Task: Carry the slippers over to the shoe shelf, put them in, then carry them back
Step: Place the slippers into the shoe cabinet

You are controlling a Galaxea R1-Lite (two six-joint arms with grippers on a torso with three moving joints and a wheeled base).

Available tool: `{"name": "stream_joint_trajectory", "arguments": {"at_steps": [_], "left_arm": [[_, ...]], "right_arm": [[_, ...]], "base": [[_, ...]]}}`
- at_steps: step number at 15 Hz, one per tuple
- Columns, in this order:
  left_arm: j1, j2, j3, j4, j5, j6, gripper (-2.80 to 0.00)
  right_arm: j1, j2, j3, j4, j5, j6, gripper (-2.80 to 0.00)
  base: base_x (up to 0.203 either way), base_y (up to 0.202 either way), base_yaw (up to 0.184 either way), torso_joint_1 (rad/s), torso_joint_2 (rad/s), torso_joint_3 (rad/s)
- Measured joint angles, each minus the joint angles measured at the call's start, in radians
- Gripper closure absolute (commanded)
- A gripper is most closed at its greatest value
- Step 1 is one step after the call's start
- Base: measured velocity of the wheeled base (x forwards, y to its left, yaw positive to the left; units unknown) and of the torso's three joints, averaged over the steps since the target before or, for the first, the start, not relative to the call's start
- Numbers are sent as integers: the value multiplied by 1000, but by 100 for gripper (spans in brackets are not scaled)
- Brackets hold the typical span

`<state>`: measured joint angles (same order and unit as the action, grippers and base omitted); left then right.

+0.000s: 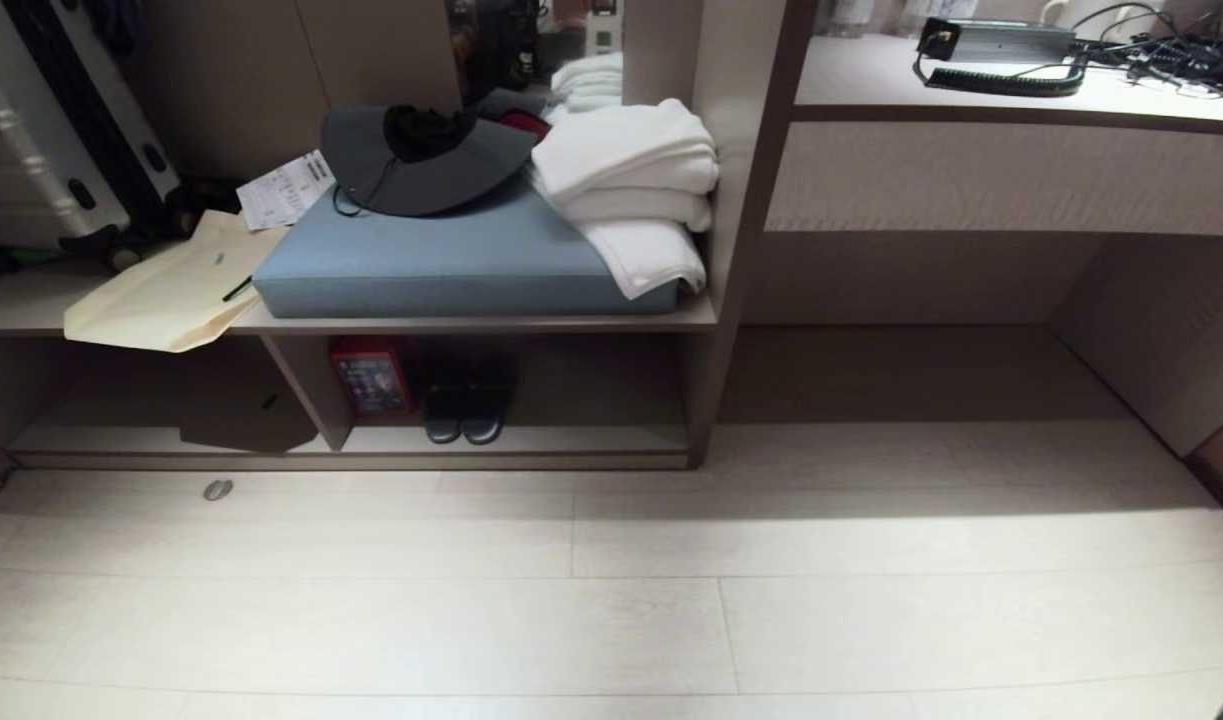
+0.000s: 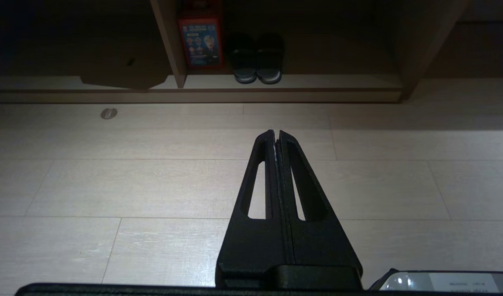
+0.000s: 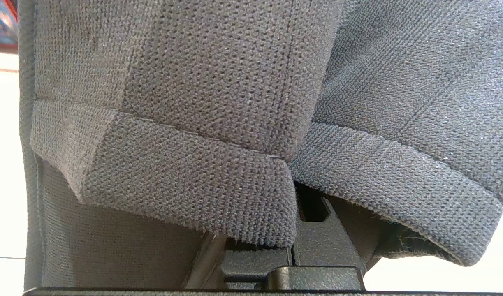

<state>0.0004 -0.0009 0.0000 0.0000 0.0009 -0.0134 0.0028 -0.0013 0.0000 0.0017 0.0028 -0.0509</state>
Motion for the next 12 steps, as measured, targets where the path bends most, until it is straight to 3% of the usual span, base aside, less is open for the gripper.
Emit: {"name": "stream_joint_trajectory", "arguments": {"at_steps": [9, 12], "left_arm": [[0, 0, 0, 0, 0, -1, 0], [0, 0, 0, 0, 0, 3, 0]], "right_arm": [[0, 0, 0, 0, 0, 1, 0], [0, 0, 0, 0, -1, 0, 0]], "base": [[0, 0, 0, 2, 3, 202], [0, 0, 0, 5, 4, 70]]}}
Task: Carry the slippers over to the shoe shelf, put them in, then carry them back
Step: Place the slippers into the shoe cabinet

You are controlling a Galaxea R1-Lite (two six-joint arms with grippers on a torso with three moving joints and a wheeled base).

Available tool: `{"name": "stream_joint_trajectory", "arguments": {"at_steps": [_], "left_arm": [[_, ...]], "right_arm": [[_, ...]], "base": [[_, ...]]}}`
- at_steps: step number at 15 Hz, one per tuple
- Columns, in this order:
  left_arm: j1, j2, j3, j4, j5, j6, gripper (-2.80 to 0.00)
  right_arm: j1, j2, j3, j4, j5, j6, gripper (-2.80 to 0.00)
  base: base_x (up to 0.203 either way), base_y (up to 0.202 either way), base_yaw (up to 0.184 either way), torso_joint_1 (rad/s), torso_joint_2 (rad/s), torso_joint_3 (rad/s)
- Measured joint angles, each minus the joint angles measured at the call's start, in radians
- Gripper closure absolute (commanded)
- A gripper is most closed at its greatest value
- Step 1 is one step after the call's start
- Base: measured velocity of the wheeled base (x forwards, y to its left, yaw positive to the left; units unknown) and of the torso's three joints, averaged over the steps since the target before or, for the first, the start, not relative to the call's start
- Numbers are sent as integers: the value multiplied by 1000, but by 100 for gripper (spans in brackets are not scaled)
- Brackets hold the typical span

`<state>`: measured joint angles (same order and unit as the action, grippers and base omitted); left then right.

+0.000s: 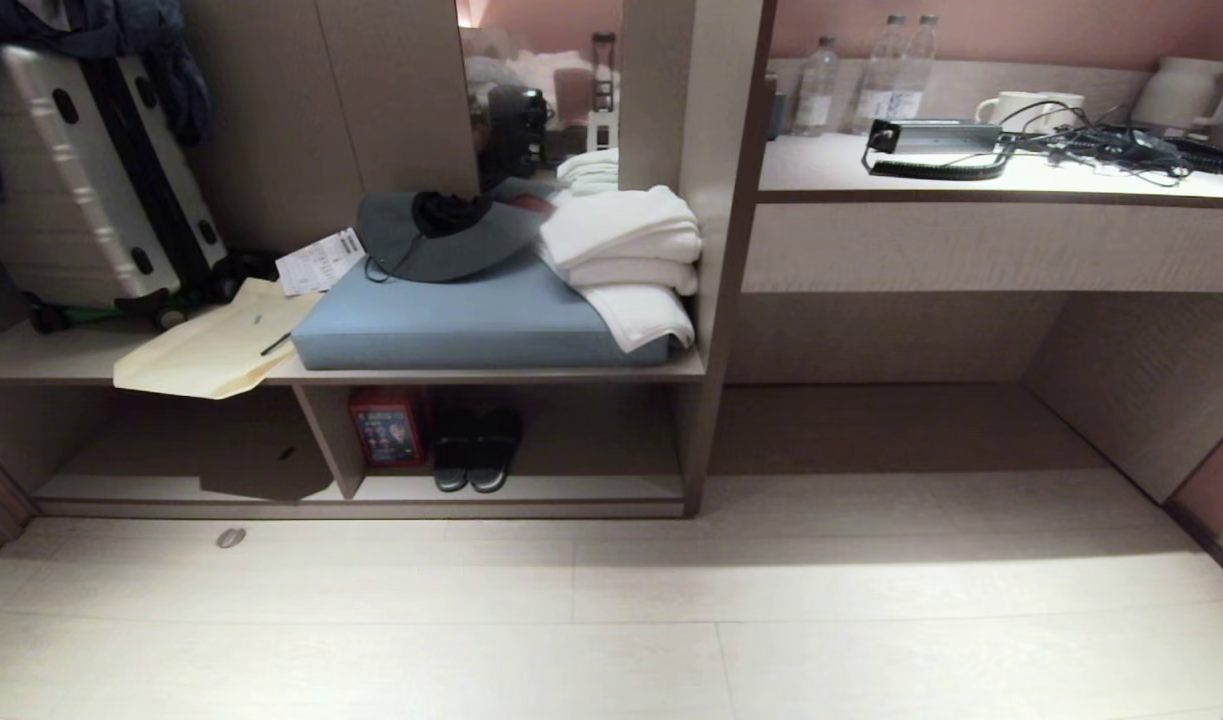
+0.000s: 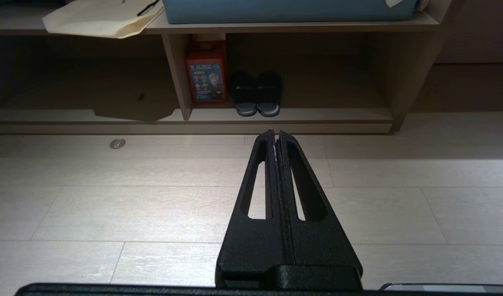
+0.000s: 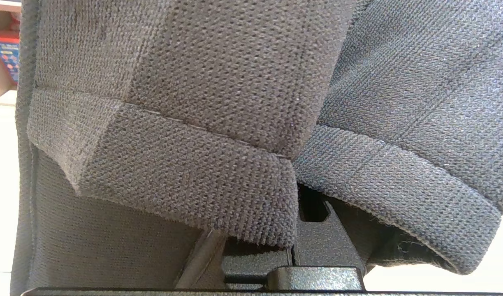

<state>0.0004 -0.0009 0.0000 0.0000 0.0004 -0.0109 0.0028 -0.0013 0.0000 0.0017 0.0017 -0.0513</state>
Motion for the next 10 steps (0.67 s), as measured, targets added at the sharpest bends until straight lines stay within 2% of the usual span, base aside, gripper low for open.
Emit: {"name": "stream_joint_trajectory", "arguments": {"at_steps": [7, 10], "left_arm": [[0, 0, 0, 0, 1, -1, 0], [0, 0, 0, 0, 0, -2, 0]], "right_arm": [[0, 0, 0, 0, 0, 2, 0], [0, 0, 0, 1, 1, 2, 0]], "base": [[0, 0, 0, 1, 0, 4], [1, 127, -9, 2, 2, 4]]}}
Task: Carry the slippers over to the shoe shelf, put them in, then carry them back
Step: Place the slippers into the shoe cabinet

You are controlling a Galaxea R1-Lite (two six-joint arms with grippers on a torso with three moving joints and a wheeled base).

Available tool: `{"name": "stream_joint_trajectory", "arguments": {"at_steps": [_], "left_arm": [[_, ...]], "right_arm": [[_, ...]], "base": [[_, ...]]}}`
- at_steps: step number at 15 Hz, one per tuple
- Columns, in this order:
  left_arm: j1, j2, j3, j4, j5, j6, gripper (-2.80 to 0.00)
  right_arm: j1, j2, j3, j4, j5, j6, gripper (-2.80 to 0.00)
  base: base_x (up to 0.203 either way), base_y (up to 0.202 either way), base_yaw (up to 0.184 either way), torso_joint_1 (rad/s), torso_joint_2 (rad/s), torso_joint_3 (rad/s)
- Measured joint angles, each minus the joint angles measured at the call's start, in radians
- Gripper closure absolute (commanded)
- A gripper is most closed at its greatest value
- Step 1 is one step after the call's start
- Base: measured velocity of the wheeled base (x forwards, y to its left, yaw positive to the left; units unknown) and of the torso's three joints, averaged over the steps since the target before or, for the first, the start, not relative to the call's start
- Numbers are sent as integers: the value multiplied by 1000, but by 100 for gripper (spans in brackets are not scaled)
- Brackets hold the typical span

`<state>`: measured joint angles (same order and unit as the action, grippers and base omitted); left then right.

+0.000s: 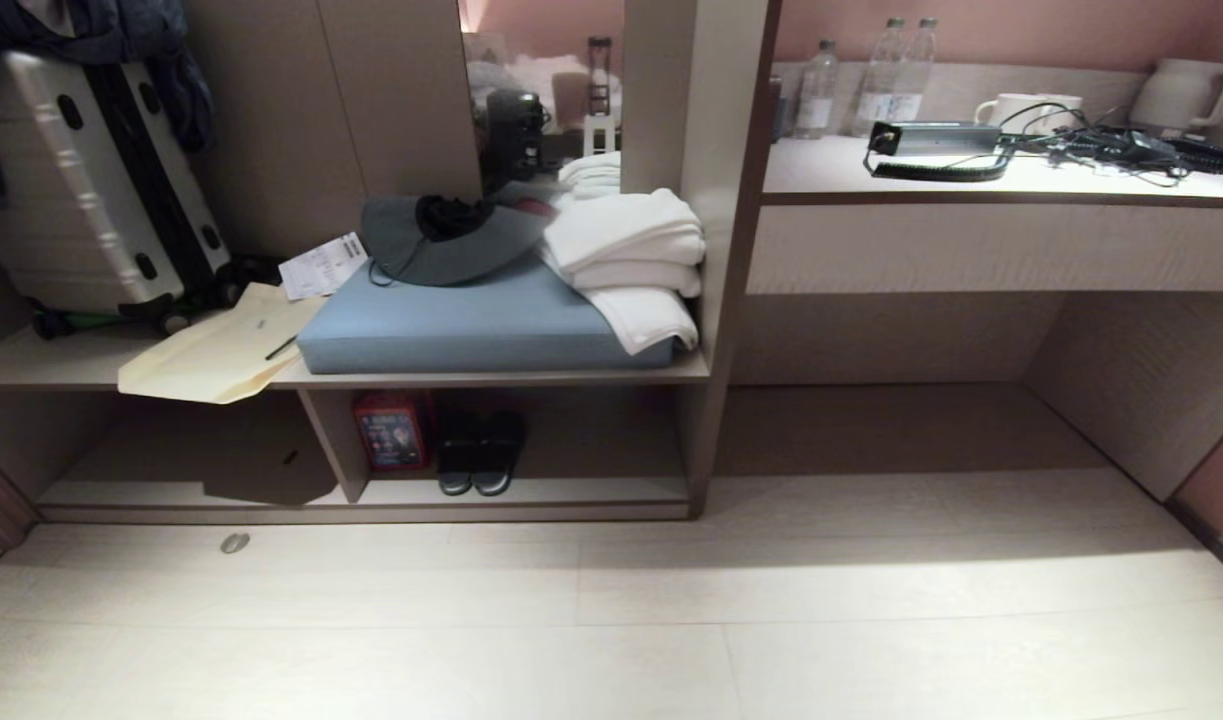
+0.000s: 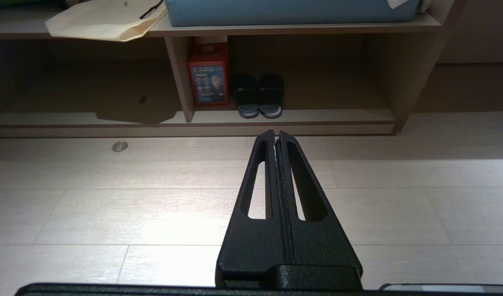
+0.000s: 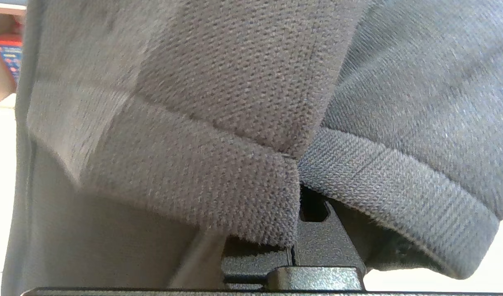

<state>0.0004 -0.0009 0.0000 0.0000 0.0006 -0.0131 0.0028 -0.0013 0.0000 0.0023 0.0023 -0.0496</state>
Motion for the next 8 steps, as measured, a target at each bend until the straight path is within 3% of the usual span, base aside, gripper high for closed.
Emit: {"name": "stream_joint_trajectory", "arguments": {"at_steps": [8], "left_arm": [[0, 0, 0, 0, 1, 0, 0]], "right_arm": [[0, 0, 0, 0, 1, 0, 0]], "base": [[0, 196, -3, 3, 1, 2]]}}
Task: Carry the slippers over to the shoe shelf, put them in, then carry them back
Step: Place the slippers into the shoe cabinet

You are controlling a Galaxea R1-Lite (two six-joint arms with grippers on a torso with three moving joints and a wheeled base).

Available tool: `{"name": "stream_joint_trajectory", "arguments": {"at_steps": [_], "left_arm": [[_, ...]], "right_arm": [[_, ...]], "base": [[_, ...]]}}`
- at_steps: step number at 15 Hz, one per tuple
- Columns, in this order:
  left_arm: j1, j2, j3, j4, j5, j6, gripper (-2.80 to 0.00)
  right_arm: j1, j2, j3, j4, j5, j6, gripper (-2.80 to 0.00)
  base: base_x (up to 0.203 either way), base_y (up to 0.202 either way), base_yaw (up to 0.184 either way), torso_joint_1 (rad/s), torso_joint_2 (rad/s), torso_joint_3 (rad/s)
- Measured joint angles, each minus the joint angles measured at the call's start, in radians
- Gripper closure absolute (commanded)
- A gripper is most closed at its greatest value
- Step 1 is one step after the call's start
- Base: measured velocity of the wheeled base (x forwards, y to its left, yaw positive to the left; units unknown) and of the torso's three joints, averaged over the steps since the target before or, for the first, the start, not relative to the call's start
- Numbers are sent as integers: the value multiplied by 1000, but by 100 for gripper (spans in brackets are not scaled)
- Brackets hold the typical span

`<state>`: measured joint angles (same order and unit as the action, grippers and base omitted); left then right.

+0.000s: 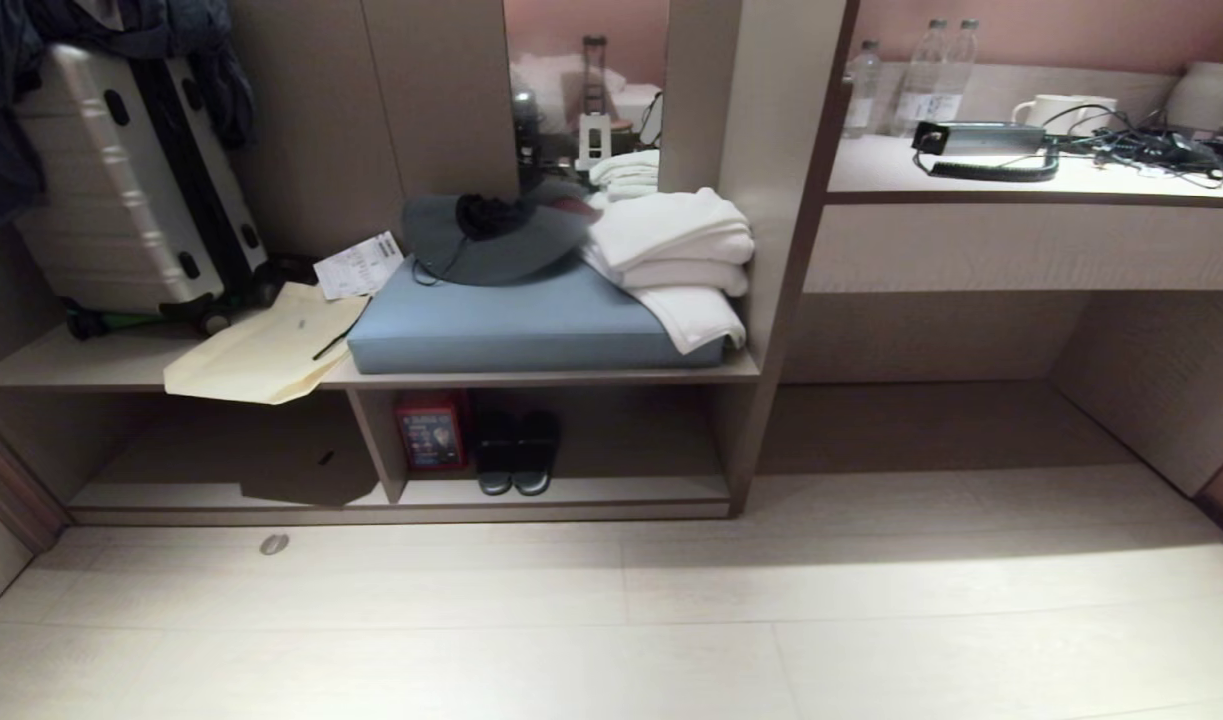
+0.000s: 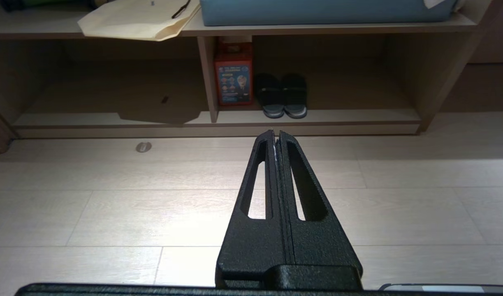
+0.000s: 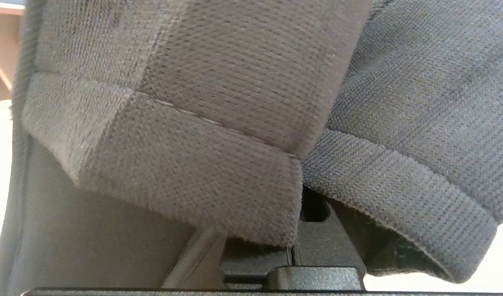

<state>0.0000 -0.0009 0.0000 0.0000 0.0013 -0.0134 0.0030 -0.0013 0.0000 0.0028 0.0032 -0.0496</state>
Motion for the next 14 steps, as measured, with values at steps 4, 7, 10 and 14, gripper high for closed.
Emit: {"name": "stream_joint_trajectory", "arguments": {"at_steps": [4, 7, 10, 14], "left_arm": [[0, 0, 0, 0, 0, 1, 0], [0, 0, 0, 0, 0, 2, 0], [0, 0, 0, 0, 0, 1, 0], [0, 0, 0, 0, 0, 1, 0]], "right_arm": [[0, 0, 0, 1, -1, 0, 0], [-1, 0, 0, 0, 0, 0, 0], [0, 0, 0, 0, 0, 0, 0], [-1, 0, 0, -1, 0, 1, 0]], "base": [[0, 192, -2, 2, 3, 2], [0, 68, -1, 3, 2, 3], [0, 0, 0, 0, 0, 0], [0, 0, 0, 0, 0, 0]]}}
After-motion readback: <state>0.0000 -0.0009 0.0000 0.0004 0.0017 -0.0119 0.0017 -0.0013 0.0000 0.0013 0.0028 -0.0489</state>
